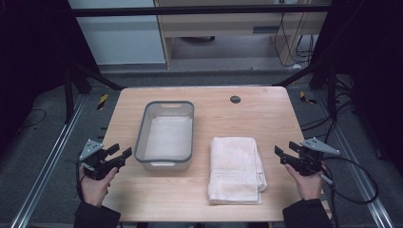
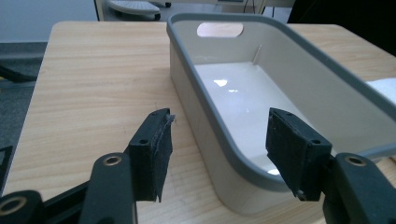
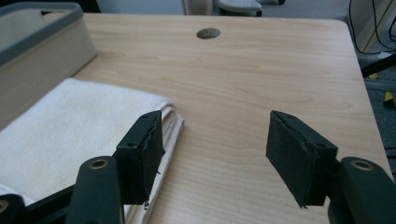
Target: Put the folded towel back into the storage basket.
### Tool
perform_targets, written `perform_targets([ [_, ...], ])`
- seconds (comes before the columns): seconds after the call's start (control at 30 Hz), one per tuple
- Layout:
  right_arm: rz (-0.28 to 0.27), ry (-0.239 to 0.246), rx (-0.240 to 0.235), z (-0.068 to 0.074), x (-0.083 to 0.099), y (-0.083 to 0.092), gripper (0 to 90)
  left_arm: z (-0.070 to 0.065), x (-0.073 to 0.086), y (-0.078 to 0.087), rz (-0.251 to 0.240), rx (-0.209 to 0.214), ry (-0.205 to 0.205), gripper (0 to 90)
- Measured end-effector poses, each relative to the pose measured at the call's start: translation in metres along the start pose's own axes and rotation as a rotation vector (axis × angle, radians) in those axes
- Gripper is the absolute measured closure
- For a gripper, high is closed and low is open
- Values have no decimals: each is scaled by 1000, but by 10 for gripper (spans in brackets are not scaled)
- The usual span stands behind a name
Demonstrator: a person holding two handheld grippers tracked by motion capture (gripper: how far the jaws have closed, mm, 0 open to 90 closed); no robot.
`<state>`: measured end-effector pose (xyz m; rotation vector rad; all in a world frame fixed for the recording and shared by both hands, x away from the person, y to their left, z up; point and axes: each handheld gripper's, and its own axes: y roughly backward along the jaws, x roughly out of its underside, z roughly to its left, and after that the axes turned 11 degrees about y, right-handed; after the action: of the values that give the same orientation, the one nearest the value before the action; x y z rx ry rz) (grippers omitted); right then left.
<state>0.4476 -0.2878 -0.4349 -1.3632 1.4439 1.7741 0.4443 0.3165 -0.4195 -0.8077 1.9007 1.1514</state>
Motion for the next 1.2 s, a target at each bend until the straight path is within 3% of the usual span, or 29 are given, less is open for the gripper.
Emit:
perform_targets([
  [0.5,-20,25,-26,4,-17,1,363,-29,-12,-3,-17,52,-36,380],
  [1.2,-40,55,-72,11,-41,-8,295,-94,-16,-23,-16,149,-120,372],
])
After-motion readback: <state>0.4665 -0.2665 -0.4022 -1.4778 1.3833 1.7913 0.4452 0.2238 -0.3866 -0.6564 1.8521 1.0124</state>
